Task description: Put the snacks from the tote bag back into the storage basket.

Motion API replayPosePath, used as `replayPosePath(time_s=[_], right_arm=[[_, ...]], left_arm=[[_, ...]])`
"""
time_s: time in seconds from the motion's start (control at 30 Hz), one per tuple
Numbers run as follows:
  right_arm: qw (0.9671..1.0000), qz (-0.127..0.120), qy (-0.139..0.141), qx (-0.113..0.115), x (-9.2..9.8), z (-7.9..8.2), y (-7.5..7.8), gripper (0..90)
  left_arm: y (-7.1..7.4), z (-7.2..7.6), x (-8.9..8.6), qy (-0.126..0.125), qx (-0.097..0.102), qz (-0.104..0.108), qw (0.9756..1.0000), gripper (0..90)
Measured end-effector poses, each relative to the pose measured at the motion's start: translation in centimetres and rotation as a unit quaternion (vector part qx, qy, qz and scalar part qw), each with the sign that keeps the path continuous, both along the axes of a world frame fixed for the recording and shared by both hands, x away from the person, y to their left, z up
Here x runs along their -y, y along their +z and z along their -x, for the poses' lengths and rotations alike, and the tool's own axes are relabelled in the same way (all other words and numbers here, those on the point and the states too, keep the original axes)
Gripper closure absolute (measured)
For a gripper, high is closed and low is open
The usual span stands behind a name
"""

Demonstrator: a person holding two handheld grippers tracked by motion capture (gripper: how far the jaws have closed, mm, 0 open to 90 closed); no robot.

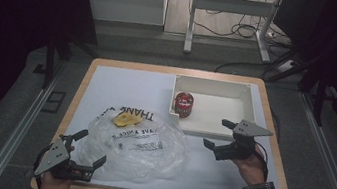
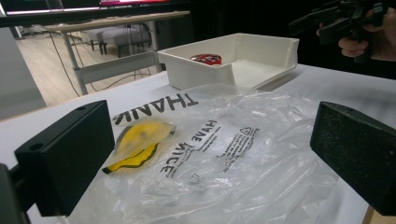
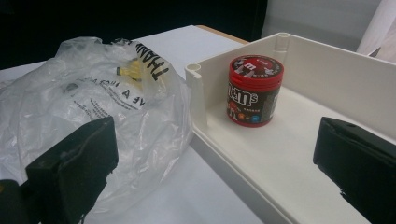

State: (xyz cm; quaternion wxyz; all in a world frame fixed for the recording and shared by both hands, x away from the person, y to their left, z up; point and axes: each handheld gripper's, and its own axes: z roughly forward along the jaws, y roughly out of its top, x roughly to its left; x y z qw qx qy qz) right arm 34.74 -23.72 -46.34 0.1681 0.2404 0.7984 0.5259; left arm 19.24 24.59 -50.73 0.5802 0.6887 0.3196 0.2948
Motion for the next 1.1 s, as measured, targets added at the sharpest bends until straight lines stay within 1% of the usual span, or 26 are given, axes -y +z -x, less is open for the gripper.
replayPosePath(time_s=[0.17, 0.53, 0.8, 0.93, 1.1], right_arm=[[1.0000, -0.006, -0.005, 0.002, 0.6, 0.5, -0.1, 0.1], [0.9997, -0.015, -0.012, 0.014, 1.8, 1.7, -0.1, 0.1], [0.9995, -0.021, -0.019, 0.013, 2.6, 2.4, -0.4, 0.1], [0.9993, -0.024, -0.022, 0.020, 3.0, 2.9, -0.4, 0.1], [0.9991, -0.026, -0.028, 0.021, 3.4, 3.4, -0.4, 0.1]], left_arm=[[0.0, 0.0, -0.1, 0.000, -0.001, 0.003, 1.0000, 0.0], [0.0, 0.0, 0.0, 0.000, -0.001, 0.002, 1.0000, 0.0], [0.0, 0.0, 0.0, 0.000, -0.001, 0.001, 1.0000, 0.0], [0.0, 0.0, 0.0, -0.001, -0.002, 0.002, 1.0000, 0.0], [0.0, 0.0, 0.0, 0.000, -0.001, 0.002, 1.0000, 0.0]])
